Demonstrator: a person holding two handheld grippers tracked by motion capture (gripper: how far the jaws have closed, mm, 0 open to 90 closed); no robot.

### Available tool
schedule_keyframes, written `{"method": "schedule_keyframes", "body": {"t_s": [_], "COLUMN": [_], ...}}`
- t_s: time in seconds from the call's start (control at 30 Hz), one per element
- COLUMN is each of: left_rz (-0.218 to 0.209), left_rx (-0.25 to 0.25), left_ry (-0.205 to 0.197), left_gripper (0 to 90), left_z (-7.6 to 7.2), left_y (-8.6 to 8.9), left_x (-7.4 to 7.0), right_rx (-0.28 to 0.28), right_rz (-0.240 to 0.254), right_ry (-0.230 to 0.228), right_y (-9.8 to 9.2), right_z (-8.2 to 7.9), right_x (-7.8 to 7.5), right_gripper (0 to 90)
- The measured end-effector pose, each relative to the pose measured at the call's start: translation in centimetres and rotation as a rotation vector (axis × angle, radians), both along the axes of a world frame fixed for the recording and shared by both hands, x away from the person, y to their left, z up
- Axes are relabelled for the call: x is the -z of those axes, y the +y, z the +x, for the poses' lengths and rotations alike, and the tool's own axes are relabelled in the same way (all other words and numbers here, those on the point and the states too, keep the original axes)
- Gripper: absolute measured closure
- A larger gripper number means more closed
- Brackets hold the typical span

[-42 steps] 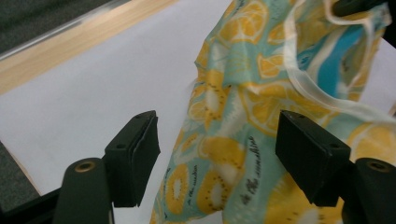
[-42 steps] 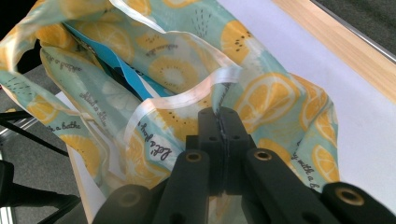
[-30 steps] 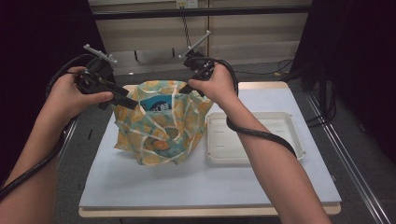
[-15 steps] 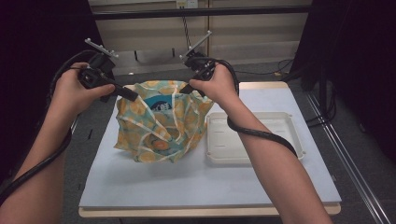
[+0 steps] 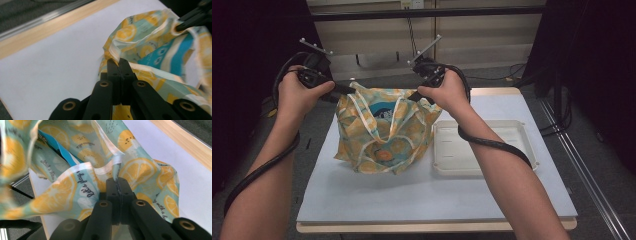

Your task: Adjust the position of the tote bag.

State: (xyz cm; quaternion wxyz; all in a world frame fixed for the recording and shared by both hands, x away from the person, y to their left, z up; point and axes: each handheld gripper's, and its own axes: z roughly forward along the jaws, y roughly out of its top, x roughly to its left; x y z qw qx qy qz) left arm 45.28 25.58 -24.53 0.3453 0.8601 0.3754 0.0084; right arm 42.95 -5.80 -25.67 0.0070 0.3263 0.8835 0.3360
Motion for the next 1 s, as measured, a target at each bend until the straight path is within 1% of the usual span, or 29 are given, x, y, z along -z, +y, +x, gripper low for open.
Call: {"method": "schedule_keyframes", "body": {"t_s": [0.03, 0.07, 0.13, 0.17, 0.2, 0.23, 0.27, 0.37, 0.4, 0.47, 0.5, 0.53, 0.57, 0.63, 0.67, 0.7, 0.73, 0.77, 0.8, 0.83, 0.87, 0.9, 1.0], "left_rz": [-0.001, 0.016, 0.028, 0.020, 0.024, 0.033, 0.038, 0.029, 0.034, 0.025, 0.026, 0.021, 0.033, 0.020, 0.030, 0.026, 0.031, 0.022, 0.021, 0.028, 0.037, 0.032, 0.023], "left_rx": [-0.004, 0.012, 0.013, 0.001, 0.011, 0.008, 0.008, -0.008, 0.005, -0.013, -0.005, -0.012, 0.002, -0.012, 0.004, -0.007, 0.001, -0.003, -0.001, -0.003, 0.015, 0.005, 0.004], "left_ry": [0.011, 0.019, 0.041, 0.050, 0.059, 0.071, 0.072, 0.092, 0.101, 0.107, 0.114, 0.116, 0.114, 0.117, 0.124, 0.123, 0.135, 0.137, 0.140, 0.136, 0.141, 0.145, 0.149], "left_gripper": [89.7, 89.7, 89.7, 89.7, 89.8, 89.8, 89.8, 89.8, 89.8, 89.8, 89.8, 89.8, 89.8, 89.8, 89.8, 89.8, 89.9, 89.9, 89.9, 89.8, 89.8, 89.8, 89.9], "left_z": [0.1, 0.2, 0.3, 0.3, 0.4, 0.4, 0.4, 0.2, 0.3, 0.1, 0.1, 0.1, 0.1, -0.1, -0.1, -0.2, -0.2, -0.2, -0.3, -0.3, -0.2, -0.3, -0.4], "left_y": [-0.1, -0.1, -0.2, -0.2, -0.1, 0.0, 0.0, 0.3, 0.5, 0.6, 0.8, 0.8, 1.0, 1.0, 1.2, 1.1, 1.3, 1.3, 1.3, 1.4, 1.5, 1.5, 1.5], "left_x": [0.6, 0.9, 1.7, 2.0, 2.3, 2.6, 2.8, 3.5, 3.6, 3.9, 4.0, 4.2, 4.3, 4.5, 4.6, 4.7, 4.8, 4.9, 5.1, 5.2, 5.2, 5.2, 5.6], "right_rx": [0.002, 0.004, 0.000, 0.000, 0.000, 0.002, 0.001, 0.005, 0.003, 0.004, 0.006, 0.006, 0.011, 0.008, 0.008, 0.013, 0.009, 0.008, 0.009, 0.008, 0.009, 0.011, 0.014], "right_rz": [0.001, 0.000, -0.006, -0.005, -0.007, -0.007, -0.006, -0.005, -0.009, -0.009, -0.009, -0.011, -0.010, -0.009, -0.009, -0.008, -0.009, -0.007, -0.011, -0.009, -0.009, -0.011, -0.011], "right_ry": [0.002, 0.003, 0.003, 0.006, 0.007, 0.007, 0.009, 0.009, 0.009, 0.014, 0.016, 0.017, 0.018, 0.021, 0.023, 0.022, 0.019, 0.025, 0.024, 0.025, 0.026, 0.022, 0.024], "right_y": [-0.1, -0.2, -0.3, -0.4, -0.4, -0.5, -0.5, -0.5, -0.6, -0.7, -0.8, -0.8, -0.9, -1.1, -1.1, -1.2, -1.3, -1.3, -1.3, -1.3, -1.3, -1.4, -1.5], "right_z": [0.0, 0.0, 0.0, 0.1, 0.1, 0.1, 0.1, 0.0, 0.0, 0.0, 0.0, 0.0, 0.0, 0.0, 0.0, 0.0, 0.0, 0.0, 0.0, 0.0, 0.0, -0.1, -0.1], "right_x": [0.1, 0.1, 0.3, 0.4, 0.4, 0.5, 0.5, 0.6, 0.7, 0.9, 1.0, 1.0, 1.1, 1.3, 1.3, 1.4, 1.5, 1.5, 1.6, 1.7, 1.7, 1.7, 1.8], "right_gripper": [89.1, 89.0, 88.9, 88.7, 88.6, 88.6, 88.7, 88.7, 88.7, 88.6, 88.5, 88.6, 88.6, 88.5, 88.3, 88.1, 87.7, 87.7, 87.7, 87.4, 87.2, 87.1, 87.0]}}
